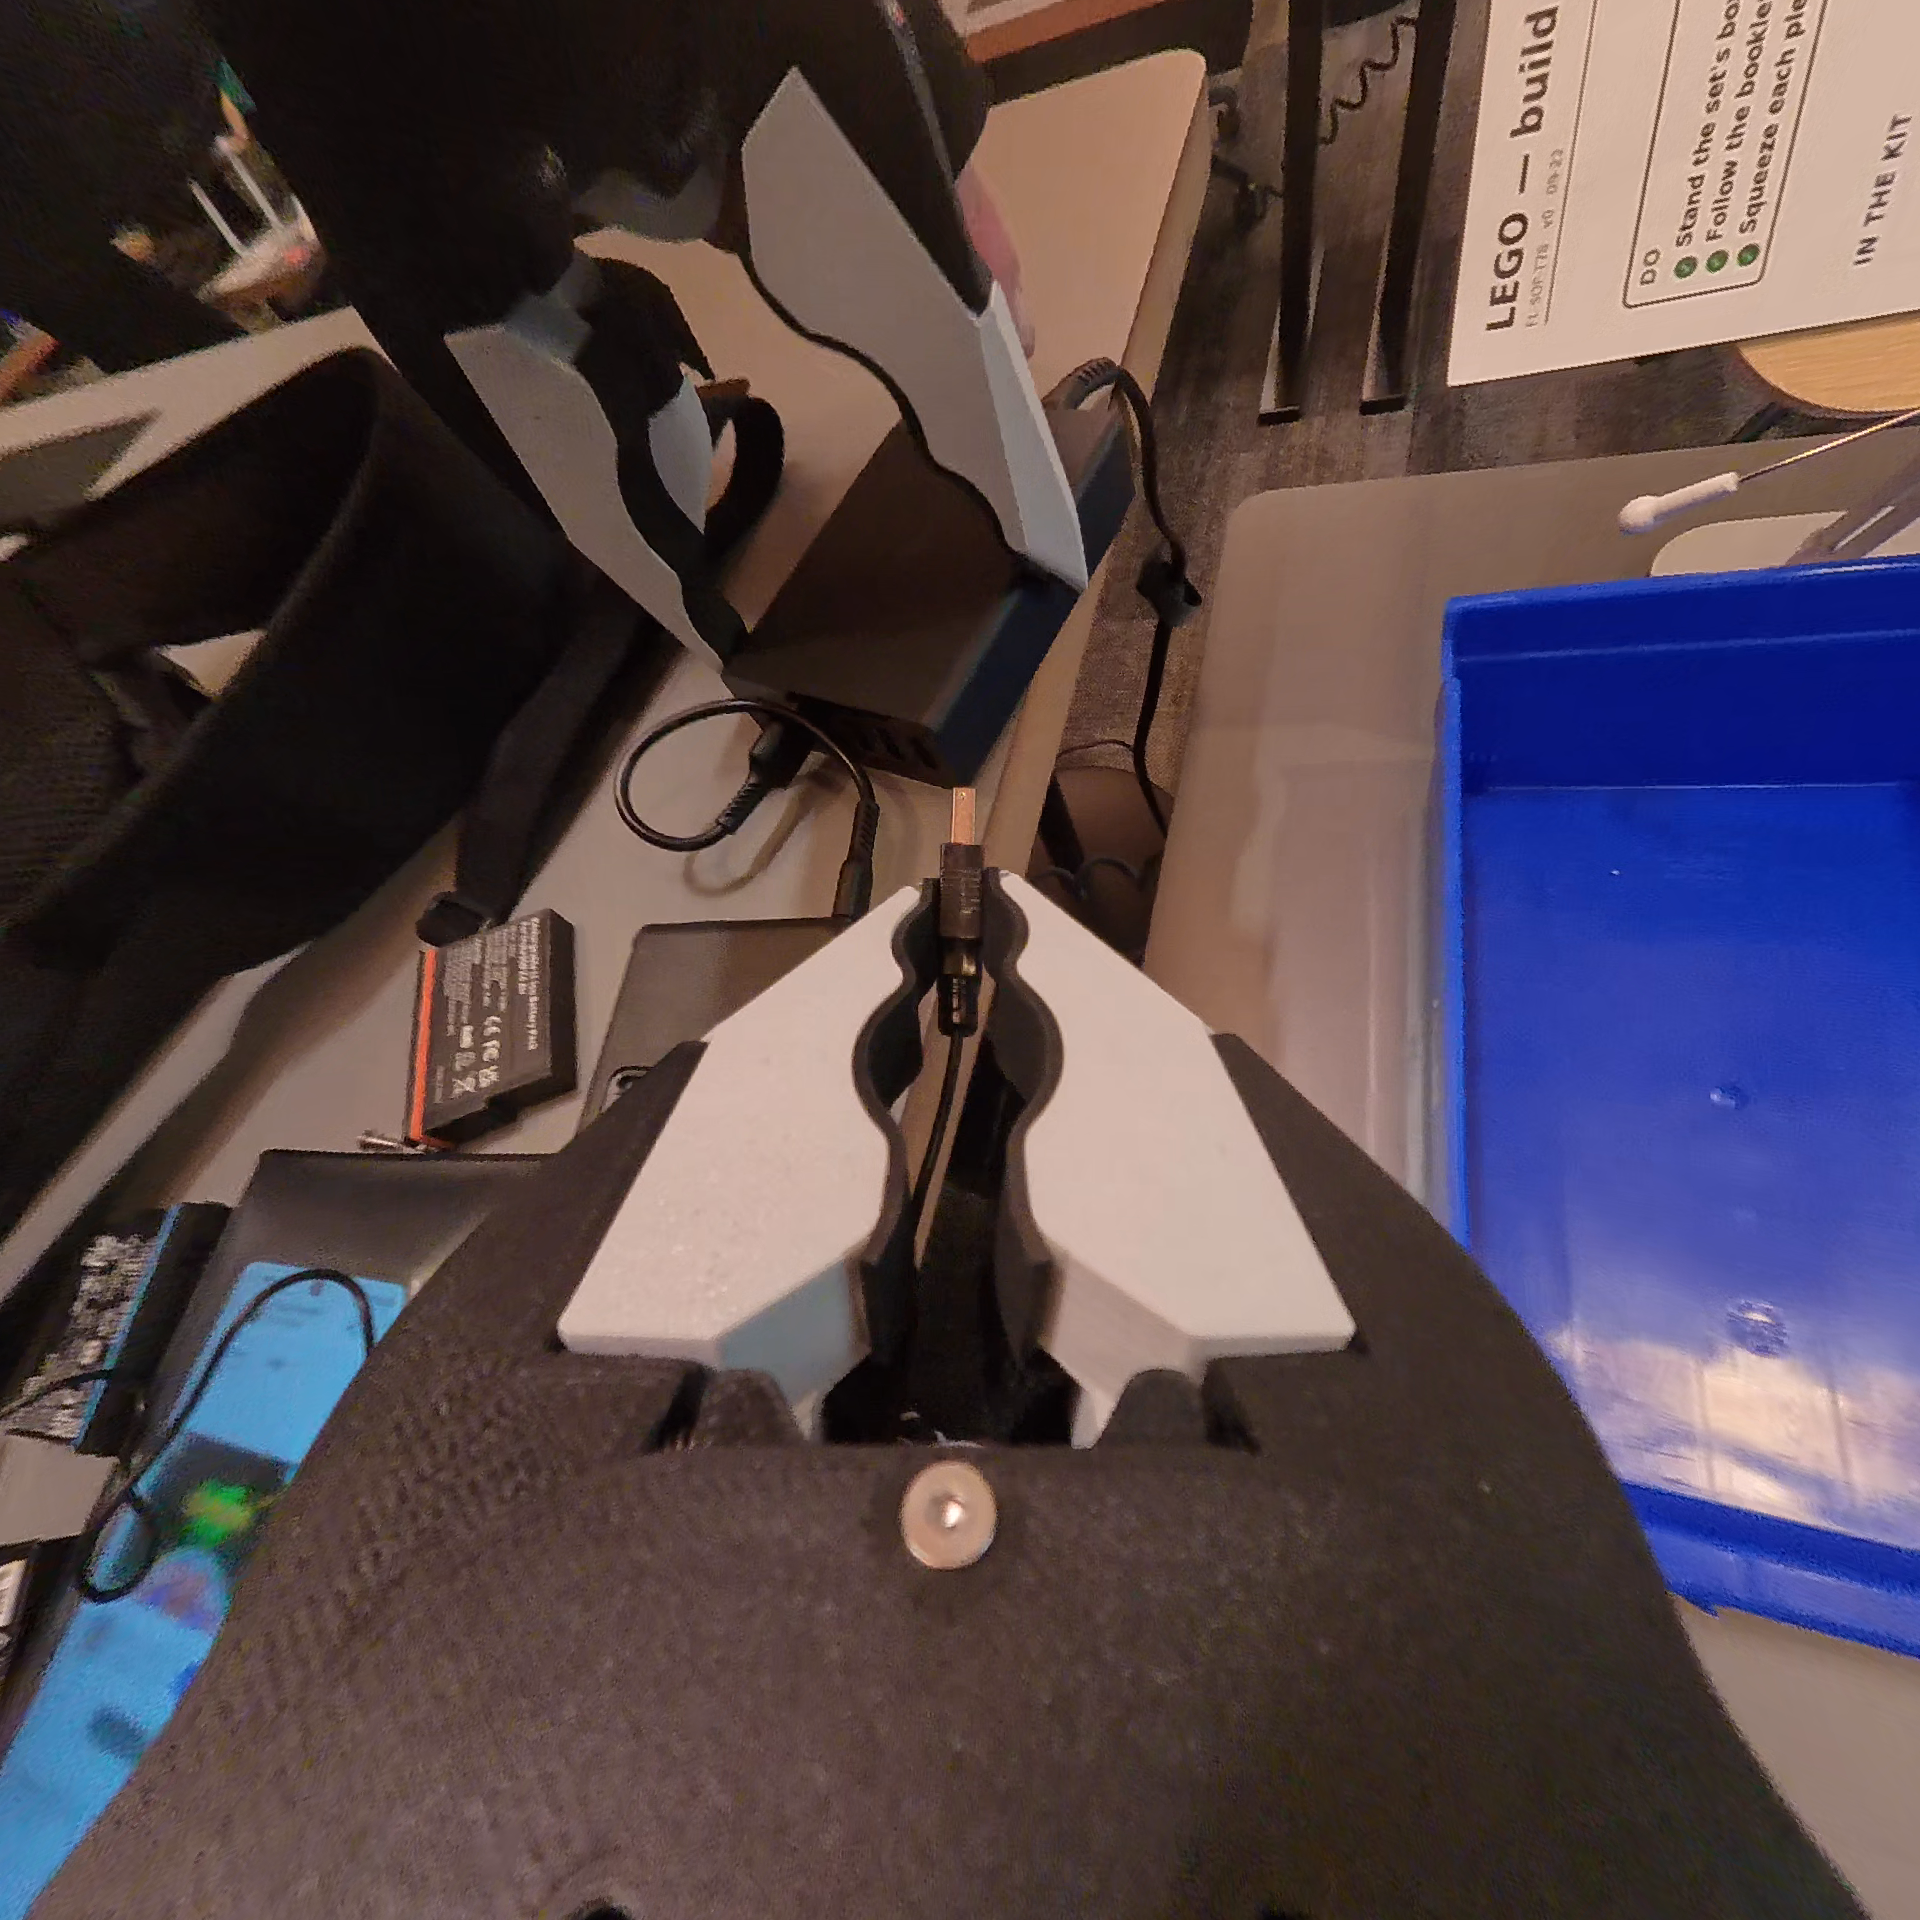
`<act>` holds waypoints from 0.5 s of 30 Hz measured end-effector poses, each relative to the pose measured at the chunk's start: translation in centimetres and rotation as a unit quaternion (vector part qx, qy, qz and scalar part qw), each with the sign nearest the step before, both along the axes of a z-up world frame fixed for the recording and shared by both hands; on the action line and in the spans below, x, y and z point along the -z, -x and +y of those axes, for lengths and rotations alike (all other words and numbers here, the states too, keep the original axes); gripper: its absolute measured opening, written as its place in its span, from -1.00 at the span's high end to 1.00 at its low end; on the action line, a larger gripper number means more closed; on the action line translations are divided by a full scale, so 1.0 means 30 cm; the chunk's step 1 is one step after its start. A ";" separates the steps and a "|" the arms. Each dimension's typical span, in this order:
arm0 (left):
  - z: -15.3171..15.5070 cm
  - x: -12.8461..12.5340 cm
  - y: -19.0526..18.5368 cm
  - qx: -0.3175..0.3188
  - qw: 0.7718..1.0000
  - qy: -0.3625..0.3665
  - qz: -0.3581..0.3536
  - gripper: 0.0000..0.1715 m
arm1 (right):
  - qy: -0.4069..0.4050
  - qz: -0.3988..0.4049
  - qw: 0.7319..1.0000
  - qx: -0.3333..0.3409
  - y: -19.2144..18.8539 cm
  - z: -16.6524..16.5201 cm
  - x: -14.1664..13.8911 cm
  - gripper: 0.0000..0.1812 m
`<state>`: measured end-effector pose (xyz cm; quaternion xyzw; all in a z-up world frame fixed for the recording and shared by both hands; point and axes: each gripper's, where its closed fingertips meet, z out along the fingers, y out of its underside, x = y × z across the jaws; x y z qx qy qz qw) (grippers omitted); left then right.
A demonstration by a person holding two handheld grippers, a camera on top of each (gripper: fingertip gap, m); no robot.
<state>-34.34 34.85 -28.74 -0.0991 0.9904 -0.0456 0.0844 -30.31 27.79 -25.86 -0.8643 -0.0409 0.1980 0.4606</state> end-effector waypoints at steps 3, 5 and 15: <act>-0.008 -0.002 -0.028 -0.029 0.999 0.019 -0.004 -0.04 | 0.005 -0.044 0.999 0.010 -0.024 0.005 0.026 0.95; -0.011 -0.003 -0.051 -0.057 0.998 0.034 -0.007 -0.03 | 0.007 -0.062 0.998 0.013 -0.033 0.008 0.040 0.95; -0.026 -0.003 -0.097 -0.116 0.990 0.082 -0.005 -0.03 | -0.008 -0.124 0.992 0.011 -0.036 0.061 0.062 0.95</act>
